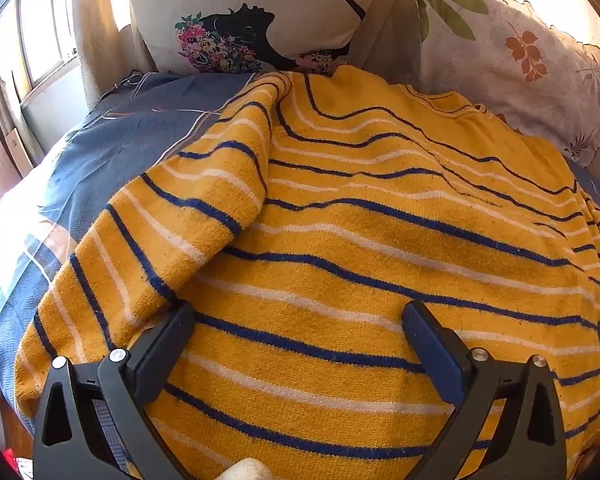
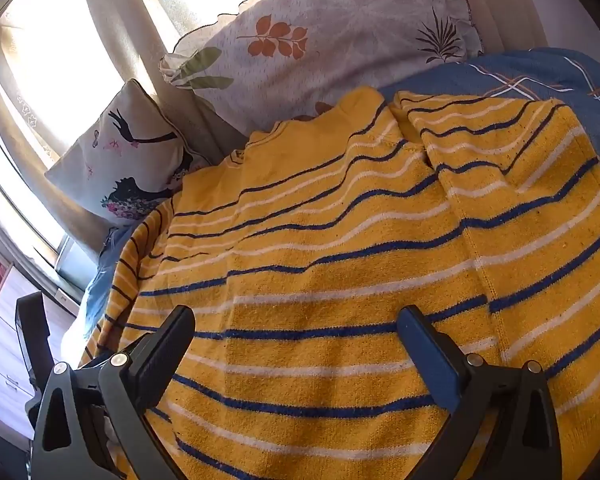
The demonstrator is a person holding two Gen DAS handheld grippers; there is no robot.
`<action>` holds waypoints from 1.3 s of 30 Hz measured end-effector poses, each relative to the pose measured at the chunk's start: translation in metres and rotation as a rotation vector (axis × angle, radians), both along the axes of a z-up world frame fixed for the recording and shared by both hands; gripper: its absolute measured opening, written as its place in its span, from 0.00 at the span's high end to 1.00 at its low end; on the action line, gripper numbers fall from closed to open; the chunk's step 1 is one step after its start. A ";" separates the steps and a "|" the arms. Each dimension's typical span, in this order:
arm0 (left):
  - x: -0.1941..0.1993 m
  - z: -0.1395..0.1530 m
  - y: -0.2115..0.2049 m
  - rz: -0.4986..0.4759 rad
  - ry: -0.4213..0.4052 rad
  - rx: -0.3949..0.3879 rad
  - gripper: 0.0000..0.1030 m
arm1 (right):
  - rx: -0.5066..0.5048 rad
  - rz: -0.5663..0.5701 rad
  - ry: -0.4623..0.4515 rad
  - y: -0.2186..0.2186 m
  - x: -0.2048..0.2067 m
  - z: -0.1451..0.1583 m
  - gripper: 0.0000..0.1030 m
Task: Fold small clothes
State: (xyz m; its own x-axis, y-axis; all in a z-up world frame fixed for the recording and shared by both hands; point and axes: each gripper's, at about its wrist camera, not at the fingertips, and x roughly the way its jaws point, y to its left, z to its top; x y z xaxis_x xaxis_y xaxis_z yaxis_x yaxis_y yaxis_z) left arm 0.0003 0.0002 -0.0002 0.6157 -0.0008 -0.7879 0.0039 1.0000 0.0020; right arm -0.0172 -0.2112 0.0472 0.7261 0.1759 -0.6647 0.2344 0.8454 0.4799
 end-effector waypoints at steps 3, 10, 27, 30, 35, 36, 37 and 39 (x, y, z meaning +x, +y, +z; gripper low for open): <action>0.001 -0.001 0.001 -0.004 0.010 -0.004 0.00 | -0.011 0.000 0.010 -0.003 0.003 0.001 0.00; 0.000 0.000 0.004 -0.030 0.014 -0.022 0.00 | 0.004 -0.008 0.001 -0.004 0.001 0.000 0.00; 0.001 -0.003 -0.002 -0.039 0.018 0.062 0.00 | 0.009 0.000 0.009 -0.005 0.002 0.000 0.00; 0.002 -0.003 -0.002 -0.044 0.028 0.061 0.00 | 0.062 0.001 -0.015 -0.012 -0.002 -0.002 0.00; 0.002 -0.003 -0.002 -0.050 0.044 0.067 0.00 | 0.110 0.056 -0.025 -0.016 -0.004 -0.002 0.00; 0.001 -0.003 -0.002 -0.049 0.032 0.060 0.00 | 0.118 0.068 -0.030 -0.016 -0.004 -0.002 0.00; 0.000 -0.003 -0.002 -0.050 0.019 0.051 0.00 | 0.124 0.072 -0.036 -0.017 -0.005 -0.002 0.00; -0.001 -0.003 -0.002 -0.048 0.012 0.047 0.00 | 0.133 0.064 -0.041 -0.017 -0.006 -0.002 0.00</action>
State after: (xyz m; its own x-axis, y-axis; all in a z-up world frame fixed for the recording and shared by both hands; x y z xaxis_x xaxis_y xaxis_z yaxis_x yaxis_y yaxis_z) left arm -0.0007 -0.0015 -0.0036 0.6067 0.0067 -0.7949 0.0525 0.9974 0.0485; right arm -0.0235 -0.2285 0.0449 0.7368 0.3075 -0.6021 0.1595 0.7864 0.5968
